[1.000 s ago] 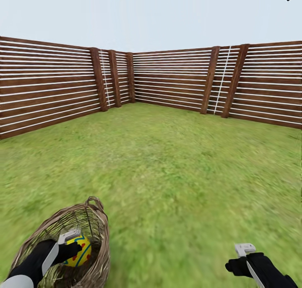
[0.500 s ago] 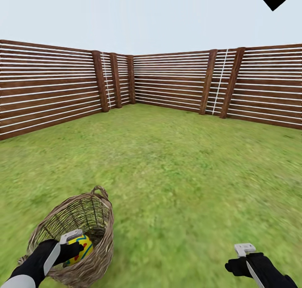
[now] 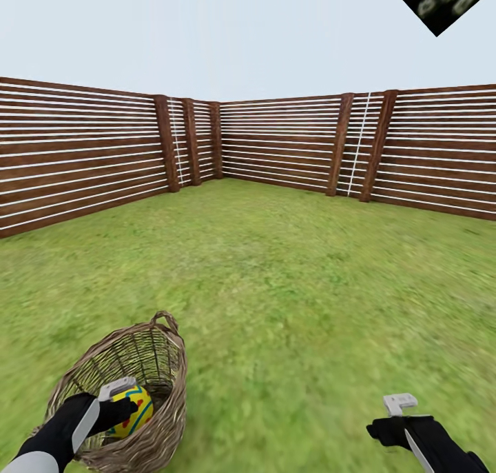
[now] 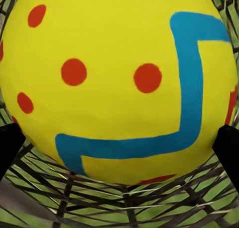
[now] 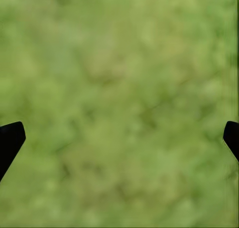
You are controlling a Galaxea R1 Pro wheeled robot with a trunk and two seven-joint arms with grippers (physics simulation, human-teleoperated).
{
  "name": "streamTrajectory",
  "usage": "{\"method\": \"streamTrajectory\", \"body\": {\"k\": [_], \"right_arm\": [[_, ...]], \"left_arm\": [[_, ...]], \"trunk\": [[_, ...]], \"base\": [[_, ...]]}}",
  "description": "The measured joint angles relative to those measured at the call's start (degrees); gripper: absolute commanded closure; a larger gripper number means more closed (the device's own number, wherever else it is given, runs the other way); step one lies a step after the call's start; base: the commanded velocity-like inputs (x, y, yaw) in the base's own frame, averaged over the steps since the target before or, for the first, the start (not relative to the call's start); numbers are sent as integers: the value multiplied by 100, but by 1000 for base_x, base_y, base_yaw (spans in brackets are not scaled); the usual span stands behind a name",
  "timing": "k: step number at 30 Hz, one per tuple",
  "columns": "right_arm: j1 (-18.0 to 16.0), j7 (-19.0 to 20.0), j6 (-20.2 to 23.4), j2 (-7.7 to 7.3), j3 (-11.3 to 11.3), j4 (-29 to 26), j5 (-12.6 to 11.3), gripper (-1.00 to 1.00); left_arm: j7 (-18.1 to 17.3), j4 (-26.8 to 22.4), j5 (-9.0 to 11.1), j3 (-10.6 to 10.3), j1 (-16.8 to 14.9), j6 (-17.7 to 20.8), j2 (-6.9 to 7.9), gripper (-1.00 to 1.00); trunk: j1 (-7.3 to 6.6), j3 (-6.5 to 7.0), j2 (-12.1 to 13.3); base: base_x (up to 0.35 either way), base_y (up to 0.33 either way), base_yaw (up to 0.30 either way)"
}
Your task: Take the three Easter eggs out of the wicker basket on the lawn in the garden, then place them on the lawn next to a single tree (choose any tree) so that all three eggs are next to the same tree and none are left in the basket.
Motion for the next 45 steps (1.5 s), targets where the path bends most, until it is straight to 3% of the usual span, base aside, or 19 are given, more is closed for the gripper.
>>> {"method": "streamTrajectory", "body": {"k": [7,45], "right_arm": [[0,9,-20,0,0,1,134,-100],[0,10,-20,19,8,10,138,-100]], "left_arm": [[9,0,14,-2,-1,8,-9,100],[8,-8,-3,0,-4,34,-9,100]], "trunk": [[-16,132,8],[-114,975,59]], "base": [[0,0,0],[0,0,-17]]}}
